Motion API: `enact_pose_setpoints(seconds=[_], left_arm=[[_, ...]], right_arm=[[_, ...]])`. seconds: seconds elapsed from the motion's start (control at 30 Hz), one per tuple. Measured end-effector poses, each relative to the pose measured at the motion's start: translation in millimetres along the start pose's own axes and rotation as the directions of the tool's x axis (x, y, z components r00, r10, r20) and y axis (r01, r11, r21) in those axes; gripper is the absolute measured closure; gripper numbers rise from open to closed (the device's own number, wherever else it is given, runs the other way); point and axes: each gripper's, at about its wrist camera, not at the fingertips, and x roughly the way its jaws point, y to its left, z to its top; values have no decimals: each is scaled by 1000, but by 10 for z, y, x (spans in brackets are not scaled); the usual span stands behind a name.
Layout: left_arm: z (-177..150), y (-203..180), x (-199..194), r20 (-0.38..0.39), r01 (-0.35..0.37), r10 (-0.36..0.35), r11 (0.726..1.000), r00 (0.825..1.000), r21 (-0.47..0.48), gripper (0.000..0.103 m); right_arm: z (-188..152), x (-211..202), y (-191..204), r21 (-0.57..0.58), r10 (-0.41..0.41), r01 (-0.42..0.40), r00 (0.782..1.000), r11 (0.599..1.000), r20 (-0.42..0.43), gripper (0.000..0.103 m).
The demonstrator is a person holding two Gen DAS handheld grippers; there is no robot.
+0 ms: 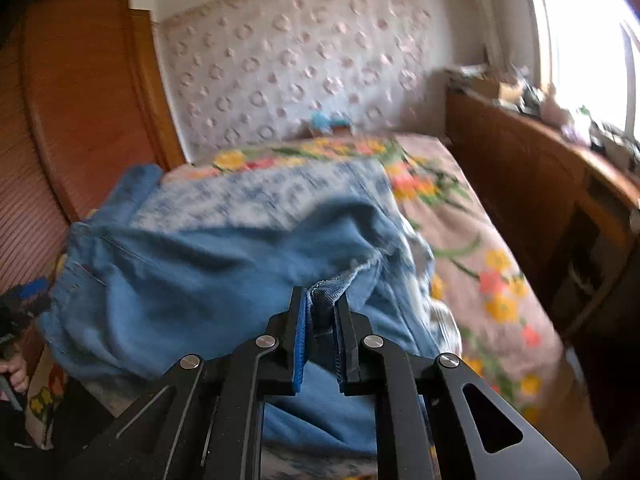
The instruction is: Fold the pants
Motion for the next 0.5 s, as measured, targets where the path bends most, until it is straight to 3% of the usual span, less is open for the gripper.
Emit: enact_pose_setpoints(seconds=[0.3, 0.5], left_arm=[[20, 232, -250, 44, -24, 25, 999, 999, -37, 28], [9, 389, -399, 68, -42, 46, 997, 997, -62, 28]], right_arm=[[639, -114, 1077, -204, 196, -177, 978, 963, 77, 92], [905, -119, 1880, -288, 373, -343, 926, 894, 58, 92]])
